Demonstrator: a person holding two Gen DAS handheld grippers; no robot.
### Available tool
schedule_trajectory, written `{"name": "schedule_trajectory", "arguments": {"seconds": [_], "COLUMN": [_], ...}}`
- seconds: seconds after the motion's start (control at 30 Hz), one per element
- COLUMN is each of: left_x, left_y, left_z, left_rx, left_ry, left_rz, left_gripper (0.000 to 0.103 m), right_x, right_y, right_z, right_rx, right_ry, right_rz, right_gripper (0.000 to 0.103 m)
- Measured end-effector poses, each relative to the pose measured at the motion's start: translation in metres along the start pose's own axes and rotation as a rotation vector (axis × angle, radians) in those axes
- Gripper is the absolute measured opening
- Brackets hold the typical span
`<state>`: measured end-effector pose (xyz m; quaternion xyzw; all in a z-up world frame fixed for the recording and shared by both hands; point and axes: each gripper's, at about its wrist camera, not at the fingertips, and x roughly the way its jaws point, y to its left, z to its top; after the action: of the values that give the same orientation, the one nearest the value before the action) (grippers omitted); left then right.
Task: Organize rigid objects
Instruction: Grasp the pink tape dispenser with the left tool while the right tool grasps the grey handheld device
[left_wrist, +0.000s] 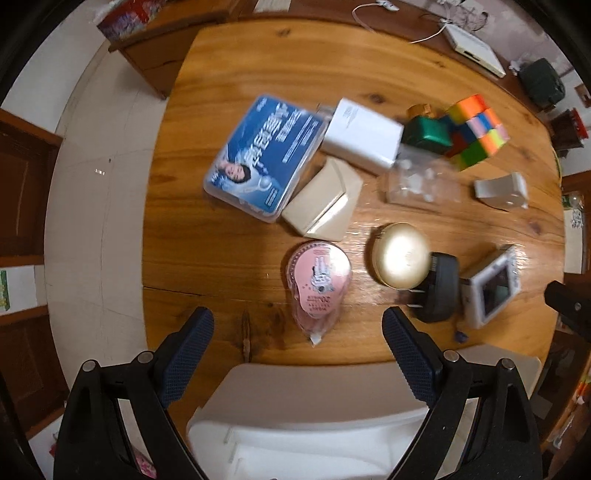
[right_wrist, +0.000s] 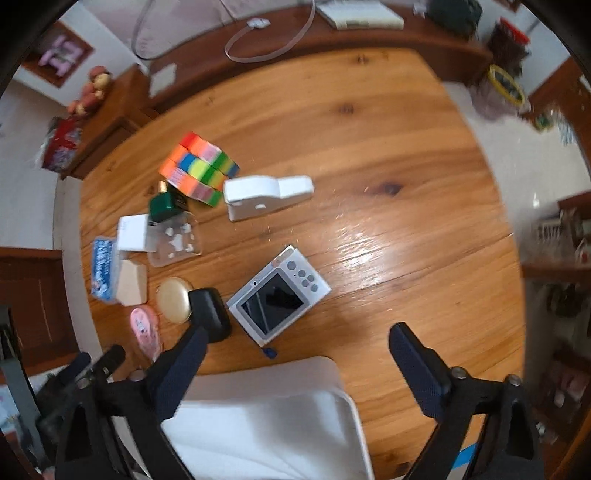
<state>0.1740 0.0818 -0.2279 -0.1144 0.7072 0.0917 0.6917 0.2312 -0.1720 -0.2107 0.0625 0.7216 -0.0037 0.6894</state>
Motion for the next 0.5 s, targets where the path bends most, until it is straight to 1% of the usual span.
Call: {"name": "schedule_trajectory", "arguments": {"seconds": [0.07,0.17,0.33,0.4,0.5], "left_x": [0.006,0.014,0.022,0.026,0.037], "left_y": [0.002,0.005,0.008,0.009,0.014], "left_z": [0.003,0.006,0.010,0.012,0.015], "left_rx": [-0.014,-0.030,-0.059,-0.068,-0.076], "left_ry": [0.006,0.017,0.034,0.039,0.041], "left_rz": [-0.007,-0.012,-0.020,-0.023,-0.024], "left_gripper": [0.093,0.093,0.093,0.088,0.083], "right_x": [0.014,0.038,0.066,0.074,0.083], "right_y": [0.003,0.004,0.000,-0.004,-0.007], "right_z": [0.005,0.011,0.017,0.018,0.019], "right_rx": [0.029,0.100,0.222,0.268,0.321], "right_ry": [0.033,0.083,0.135,0.146,0.146], "right_rz": [-0.003,0.020,0.044,0.049,0.039], "right_gripper": [0.094,0.094,0.094,0.094,0.094]}}
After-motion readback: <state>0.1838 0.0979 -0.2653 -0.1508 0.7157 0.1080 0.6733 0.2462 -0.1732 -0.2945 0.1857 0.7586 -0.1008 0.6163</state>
